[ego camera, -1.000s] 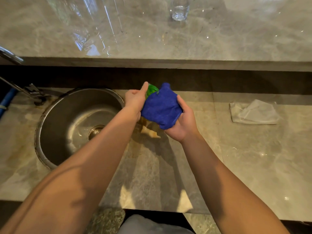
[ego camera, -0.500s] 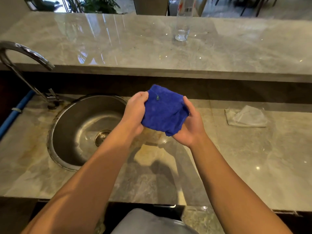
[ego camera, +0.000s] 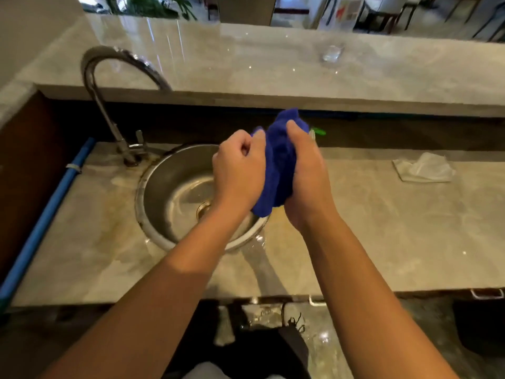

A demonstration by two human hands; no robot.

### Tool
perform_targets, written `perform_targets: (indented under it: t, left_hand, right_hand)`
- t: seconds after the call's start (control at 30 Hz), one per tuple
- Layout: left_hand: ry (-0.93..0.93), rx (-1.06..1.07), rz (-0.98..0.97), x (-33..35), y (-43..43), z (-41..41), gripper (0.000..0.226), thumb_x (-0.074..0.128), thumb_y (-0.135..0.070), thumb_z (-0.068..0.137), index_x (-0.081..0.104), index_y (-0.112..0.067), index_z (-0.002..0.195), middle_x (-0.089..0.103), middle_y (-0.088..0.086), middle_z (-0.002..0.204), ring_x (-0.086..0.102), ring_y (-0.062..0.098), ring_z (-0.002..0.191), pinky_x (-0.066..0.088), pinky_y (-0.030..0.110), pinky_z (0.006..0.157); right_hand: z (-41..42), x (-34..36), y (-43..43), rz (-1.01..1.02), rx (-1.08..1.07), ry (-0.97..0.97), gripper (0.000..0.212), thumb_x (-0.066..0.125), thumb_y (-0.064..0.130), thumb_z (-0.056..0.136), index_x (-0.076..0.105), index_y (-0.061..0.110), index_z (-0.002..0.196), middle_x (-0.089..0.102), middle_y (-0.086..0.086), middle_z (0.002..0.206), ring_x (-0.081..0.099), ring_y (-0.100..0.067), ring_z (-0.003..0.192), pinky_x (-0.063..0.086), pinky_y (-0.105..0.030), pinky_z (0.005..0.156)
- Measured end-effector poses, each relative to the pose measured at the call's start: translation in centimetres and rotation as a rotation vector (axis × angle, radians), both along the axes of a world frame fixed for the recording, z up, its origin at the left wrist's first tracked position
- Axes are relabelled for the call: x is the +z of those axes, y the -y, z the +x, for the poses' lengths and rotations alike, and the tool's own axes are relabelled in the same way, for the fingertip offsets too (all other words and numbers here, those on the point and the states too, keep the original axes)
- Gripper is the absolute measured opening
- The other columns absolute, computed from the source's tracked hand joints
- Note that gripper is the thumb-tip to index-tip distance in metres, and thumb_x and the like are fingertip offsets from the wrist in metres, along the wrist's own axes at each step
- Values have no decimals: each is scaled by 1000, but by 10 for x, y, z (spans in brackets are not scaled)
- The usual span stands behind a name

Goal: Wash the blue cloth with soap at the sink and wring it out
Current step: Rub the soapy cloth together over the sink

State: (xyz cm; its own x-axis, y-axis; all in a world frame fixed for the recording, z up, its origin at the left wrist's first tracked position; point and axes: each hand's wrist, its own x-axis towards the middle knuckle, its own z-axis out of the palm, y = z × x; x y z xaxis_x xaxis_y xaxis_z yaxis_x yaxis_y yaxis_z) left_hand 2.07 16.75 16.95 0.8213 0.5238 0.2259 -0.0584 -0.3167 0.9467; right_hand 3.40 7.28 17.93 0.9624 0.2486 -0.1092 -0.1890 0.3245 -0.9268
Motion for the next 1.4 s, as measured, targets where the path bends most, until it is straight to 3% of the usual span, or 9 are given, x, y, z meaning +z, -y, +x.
perform_targets:
  t: [0.2, 0.4, 0.6, 0.73, 0.9, 1.07, 1.23, 1.3, 1.4]
  left_hand:
    - [-32, -56, -226, 7, -33, -38, 41, 51, -35, 91, 47, -24, 51, 47, -3, 55, 44, 17, 57, 39, 40, 59]
    - [28, 91, -268, 22, -71, -46, 44, 52, -25, 84, 46, -21, 41, 39, -9, 45, 35, 13, 52, 33, 39, 56]
    - [101, -28, 117, 42, -51, -90, 44, 47, -21, 97, 46, -18, 53, 45, -6, 49, 40, 9, 47, 34, 30, 51]
    - [103, 90, -89, 51, -93, -68, 45, 51, -22, 93, 41, -18, 49, 40, -3, 48, 36, 11, 49, 34, 34, 55]
    - [189, -29, -50, 41, -57, -104, 37, 46, -24, 98, 51, -8, 65, 50, -2, 56, 44, 12, 53, 39, 36, 54]
    - [169, 31, -167, 69, -89, -77, 45, 54, -16, 89, 42, -20, 46, 37, -12, 39, 33, 6, 44, 32, 29, 52]
    - [237, -14, -70, 69, -52, -103, 47, 53, -16, 92, 43, -21, 47, 40, -14, 35, 36, 2, 38, 29, 16, 45]
    - [227, 0, 11, 83, -73, -96, 50, 55, -16, 93, 41, -22, 45, 38, -13, 34, 35, 2, 37, 28, 16, 45]
    - [177, 134, -263, 96, -112, -76, 50, 55, -28, 93, 41, -20, 46, 40, -11, 42, 38, 10, 46, 36, 29, 53]
  right_hand:
    - [-38, 4, -33, -406, -178, 393, 10, 63, 21, 95, 61, 12, 92, 65, -5, 82, 61, -13, 75, 53, -35, 73]
    - [-86, 0, -71, -407, -244, 552, 21, 59, 21, 98, 58, 11, 80, 52, 10, 69, 48, -5, 64, 44, -32, 65]
    - [-71, 26, -84, -397, -364, 449, 42, 56, 26, 101, 55, 21, 60, 49, 11, 51, 43, -6, 52, 38, -34, 55]
    - [-108, 31, -96, -409, -262, 608, 48, 51, 21, 104, 45, 27, 57, 44, 14, 48, 40, -1, 48, 30, -15, 52]
    - [-78, 52, -92, -512, -324, 531, 36, 55, 25, 100, 56, 14, 66, 51, 4, 59, 43, -5, 55, 38, -30, 61]
    - [-109, 49, -93, -453, -167, 565, 50, 47, 32, 105, 61, -5, 74, 55, -12, 62, 48, -12, 57, 39, -29, 55]
    - [-73, 68, -99, -456, -294, 446, 48, 52, 29, 102, 59, 5, 60, 54, -13, 54, 47, -20, 55, 41, -40, 59]
    - [-83, 65, -107, -422, -272, 441, 49, 51, 29, 103, 63, 0, 65, 58, -18, 58, 50, -19, 56, 42, -38, 57]
    - [-113, 61, -115, -388, -121, 555, 49, 50, 27, 104, 58, 9, 60, 51, -1, 51, 45, -10, 49, 35, -23, 51]
